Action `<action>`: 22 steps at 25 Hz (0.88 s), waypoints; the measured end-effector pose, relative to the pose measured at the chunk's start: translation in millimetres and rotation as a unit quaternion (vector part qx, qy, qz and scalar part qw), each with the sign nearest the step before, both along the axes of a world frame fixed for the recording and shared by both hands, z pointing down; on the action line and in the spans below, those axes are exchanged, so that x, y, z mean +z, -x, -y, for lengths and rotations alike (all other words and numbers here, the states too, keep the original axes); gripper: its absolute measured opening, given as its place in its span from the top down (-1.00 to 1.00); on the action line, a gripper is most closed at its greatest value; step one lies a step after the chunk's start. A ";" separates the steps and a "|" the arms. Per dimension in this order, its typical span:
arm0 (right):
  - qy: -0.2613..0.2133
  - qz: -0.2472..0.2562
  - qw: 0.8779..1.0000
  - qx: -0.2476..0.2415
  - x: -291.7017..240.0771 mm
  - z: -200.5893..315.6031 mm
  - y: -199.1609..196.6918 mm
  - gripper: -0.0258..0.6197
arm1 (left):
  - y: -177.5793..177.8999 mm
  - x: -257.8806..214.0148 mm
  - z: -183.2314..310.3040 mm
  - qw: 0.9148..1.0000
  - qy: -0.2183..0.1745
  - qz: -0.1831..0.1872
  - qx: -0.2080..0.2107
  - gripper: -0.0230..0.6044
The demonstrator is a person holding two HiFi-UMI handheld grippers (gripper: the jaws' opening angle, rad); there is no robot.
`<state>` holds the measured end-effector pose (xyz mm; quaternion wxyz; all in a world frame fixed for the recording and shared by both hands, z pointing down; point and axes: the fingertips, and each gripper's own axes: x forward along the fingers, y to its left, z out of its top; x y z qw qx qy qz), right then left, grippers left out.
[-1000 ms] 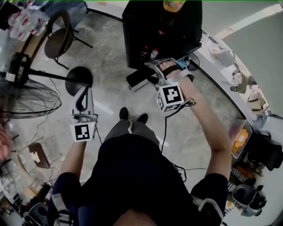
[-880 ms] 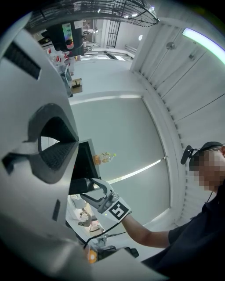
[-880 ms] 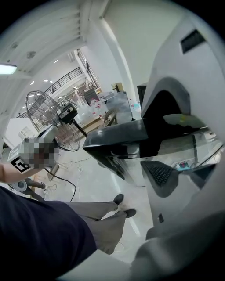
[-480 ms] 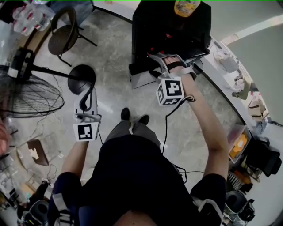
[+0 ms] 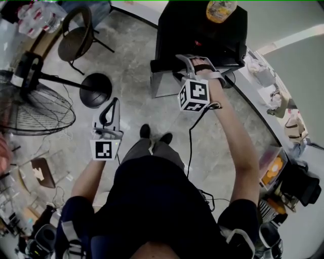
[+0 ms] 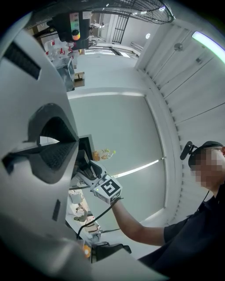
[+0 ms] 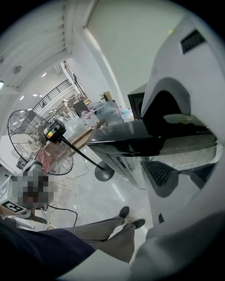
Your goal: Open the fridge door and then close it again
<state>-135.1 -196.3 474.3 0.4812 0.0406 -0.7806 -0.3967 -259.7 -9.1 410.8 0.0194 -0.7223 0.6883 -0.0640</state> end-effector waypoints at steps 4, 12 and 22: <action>-0.002 0.009 1.000 0.016 -0.9 12.8 8.2 -0.08 | -0.5 1.9 3.2 1.000 0.002 0.003 0.006 0.86; -0.004 0.021 0.999 0.050 -1.4 41.3 22.4 -0.08 | 7.0 1.6 6.3 1.000 -0.002 -0.002 0.003 0.85; -0.002 0.028 0.996 0.083 -0.1 70.5 32.7 -0.08 | 13.3 5.8 10.3 1.000 0.005 -0.006 0.001 0.86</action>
